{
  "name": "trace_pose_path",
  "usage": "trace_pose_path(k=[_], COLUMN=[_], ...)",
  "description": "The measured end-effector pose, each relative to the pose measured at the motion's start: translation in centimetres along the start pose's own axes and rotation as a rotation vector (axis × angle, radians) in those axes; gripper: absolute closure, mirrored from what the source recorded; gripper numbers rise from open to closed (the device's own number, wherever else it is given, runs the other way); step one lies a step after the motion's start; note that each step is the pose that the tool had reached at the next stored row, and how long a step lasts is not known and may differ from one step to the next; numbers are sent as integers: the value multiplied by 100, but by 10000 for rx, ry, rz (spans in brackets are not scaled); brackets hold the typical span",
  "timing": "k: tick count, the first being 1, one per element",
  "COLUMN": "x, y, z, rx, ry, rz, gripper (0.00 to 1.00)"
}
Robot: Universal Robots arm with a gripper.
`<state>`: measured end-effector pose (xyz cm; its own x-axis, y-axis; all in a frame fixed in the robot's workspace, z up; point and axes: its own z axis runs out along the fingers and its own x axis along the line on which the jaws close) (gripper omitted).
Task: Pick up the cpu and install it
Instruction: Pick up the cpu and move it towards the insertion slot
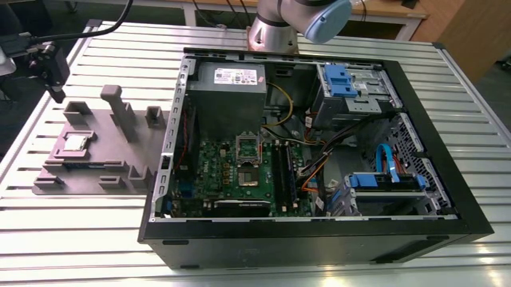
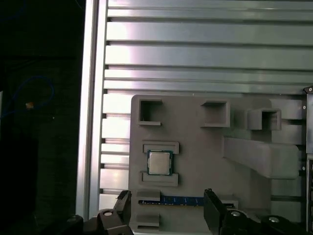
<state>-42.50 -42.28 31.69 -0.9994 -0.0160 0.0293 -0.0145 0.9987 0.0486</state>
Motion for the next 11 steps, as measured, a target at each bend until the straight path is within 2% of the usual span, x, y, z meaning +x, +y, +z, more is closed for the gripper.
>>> trace_pose_path(k=[1, 2, 3, 4, 5, 8, 11], x=[0, -1, -1, -2, -2, -3, -5], y=[0, -1, -2, -2, -3, -5, -8], z=[7, 15, 26, 40, 57, 110, 159], rx=[0, -1, 0, 1, 0, 2, 10], ry=[0, -2, -9, -15, -24, -31, -16], rz=[0, -1, -1, -1, -3, -31, -352], gripper=[29, 29, 22, 22, 16, 16, 16])
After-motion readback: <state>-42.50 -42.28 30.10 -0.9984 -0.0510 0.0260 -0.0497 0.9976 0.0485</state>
